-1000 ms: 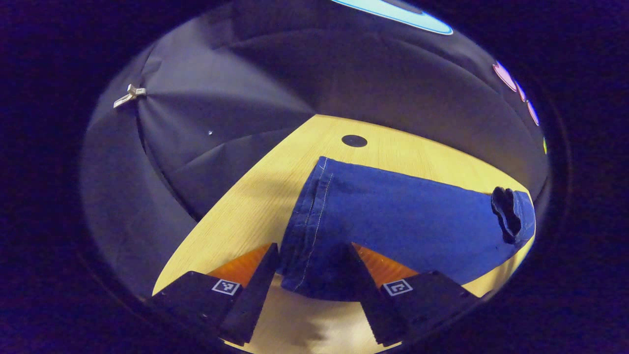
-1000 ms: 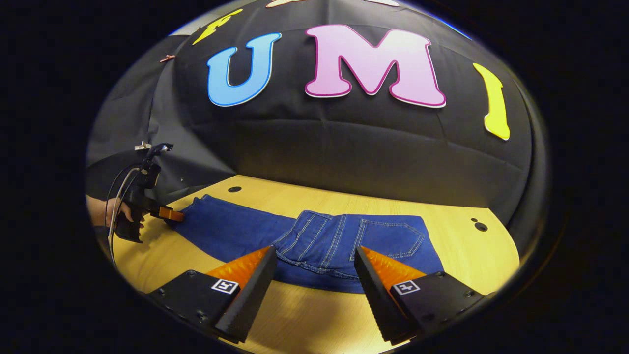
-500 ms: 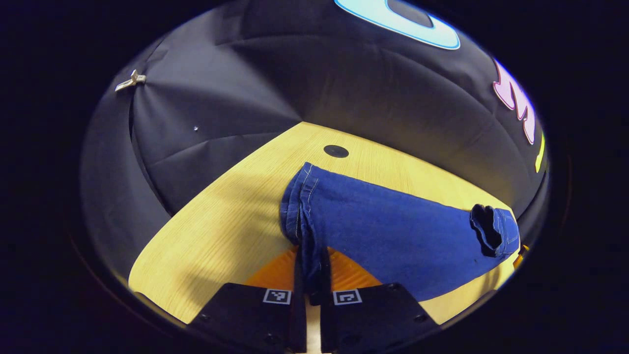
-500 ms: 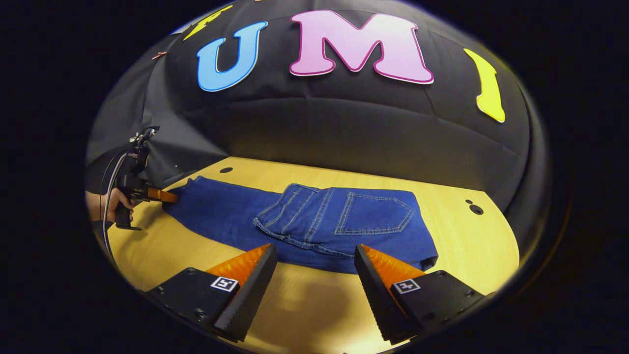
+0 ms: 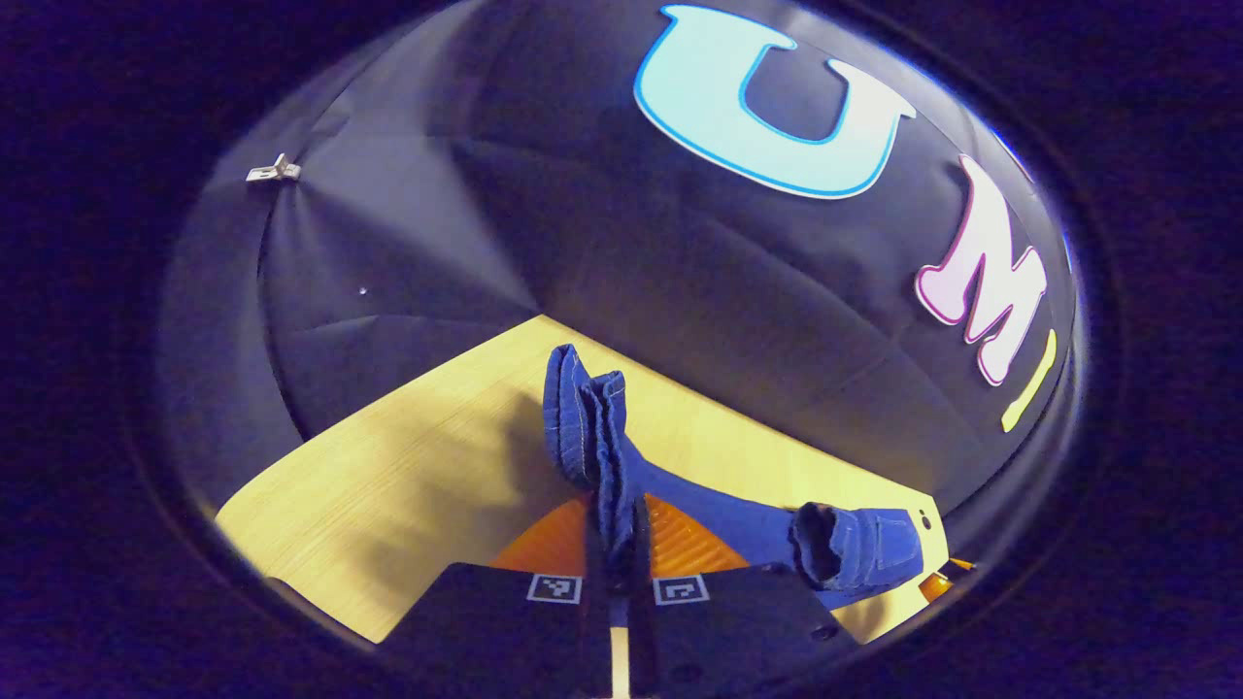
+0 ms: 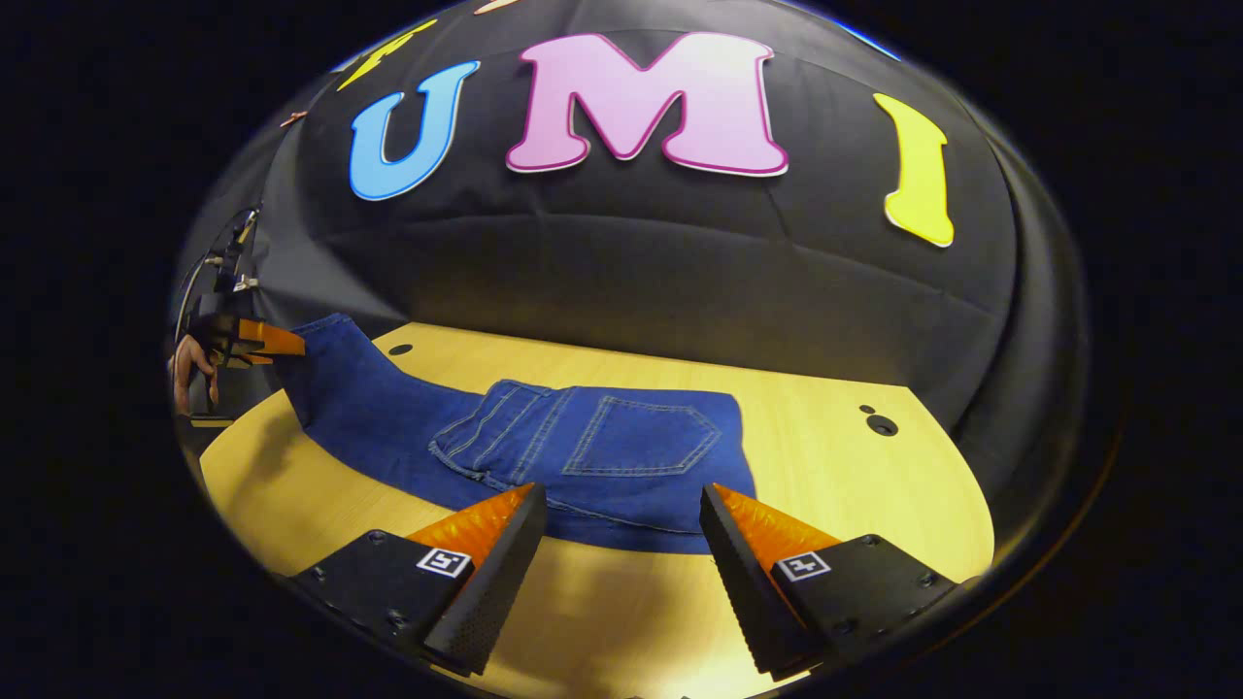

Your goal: Grasp the waist and the cuffs of the jeans and fold them to make the two legs overlap; first hold the waist and fold one-third of the jeans toward the cuffs, then hold the cuffs and fold the remaining one-third in the same direction to finish folding.

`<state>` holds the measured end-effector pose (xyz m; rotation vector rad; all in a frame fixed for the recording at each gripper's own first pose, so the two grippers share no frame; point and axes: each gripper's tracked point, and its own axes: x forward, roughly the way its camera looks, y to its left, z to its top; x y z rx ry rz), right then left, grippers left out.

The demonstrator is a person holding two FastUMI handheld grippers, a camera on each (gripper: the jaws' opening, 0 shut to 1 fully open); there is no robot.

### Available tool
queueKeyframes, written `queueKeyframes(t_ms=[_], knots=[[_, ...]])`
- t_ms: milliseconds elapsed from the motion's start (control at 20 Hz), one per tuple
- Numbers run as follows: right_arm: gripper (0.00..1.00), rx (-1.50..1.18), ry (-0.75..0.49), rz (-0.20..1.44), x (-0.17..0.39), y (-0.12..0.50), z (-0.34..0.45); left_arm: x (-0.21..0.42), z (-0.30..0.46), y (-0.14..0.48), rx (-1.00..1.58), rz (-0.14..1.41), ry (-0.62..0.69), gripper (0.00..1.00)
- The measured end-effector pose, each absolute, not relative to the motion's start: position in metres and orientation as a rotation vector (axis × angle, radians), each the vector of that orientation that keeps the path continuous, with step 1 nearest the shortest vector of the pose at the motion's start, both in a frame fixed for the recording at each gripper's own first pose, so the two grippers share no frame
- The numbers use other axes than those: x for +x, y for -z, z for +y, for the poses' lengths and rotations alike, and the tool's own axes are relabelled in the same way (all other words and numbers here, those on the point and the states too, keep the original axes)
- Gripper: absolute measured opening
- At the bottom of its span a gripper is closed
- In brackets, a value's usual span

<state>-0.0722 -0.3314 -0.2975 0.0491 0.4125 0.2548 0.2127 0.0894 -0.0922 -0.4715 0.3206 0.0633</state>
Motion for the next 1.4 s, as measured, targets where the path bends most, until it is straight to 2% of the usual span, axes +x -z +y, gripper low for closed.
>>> queueKeyframes(t_ms=[50,300,450,650,850,1000,1200,1250,1300,1350,1400], knots=[[0.98,0.047,-0.243,0.405,-0.071,0.294,-0.34,0.215,0.067,0.079,-0.481,0.309,-0.025,0.12],[0.98,0.023,-0.175,0.386,-0.07,0.285,-0.394,0.225,-0.09,0.002,-0.494,0.254,0.197,0.12],[0.98,0.033,-0.125,0.385,-0.072,0.282,-0.428,0.226,-0.187,-0.009,-0.476,0.263,0.327,0.12],[0.97,0.031,-0.047,0.396,-0.081,0.286,-0.478,0.235,-0.299,0.032,-0.45,0.366,0.429,0.12],[0.97,0.033,0.033,0.407,-0.096,0.295,-0.519,0.252,-0.347,0.096,-0.457,0.512,0.391,0.12],[0.98,0.053,0.062,0.426,-0.11,0.304,-0.531,0.25,-0.358,0.121,-0.473,0.559,0.35,0.15],[0.98,0.048,0.067,0.436,-0.127,0.309,-0.527,0.249,-0.359,0.132,-0.488,0.561,0.345,0.33],[0.98,0.048,0.071,0.433,-0.131,0.307,-0.525,0.249,-0.357,0.136,-0.466,0.563,0.34,0.51],[0.97,0.054,0.068,0.43,-0.135,0.303,-0.522,0.242,-0.354,0.134,-0.449,0.558,0.35,0.46],[0.97,0.063,0.067,0.428,-0.139,0.299,-0.518,0.237,-0.354,0.128,-0.44,0.551,0.36,0.67],[0.97,0.07,0.065,0.42,-0.144,0.292,-0.516,0.232,-0.354,0.121,-0.441,0.536,0.366,0.68]])
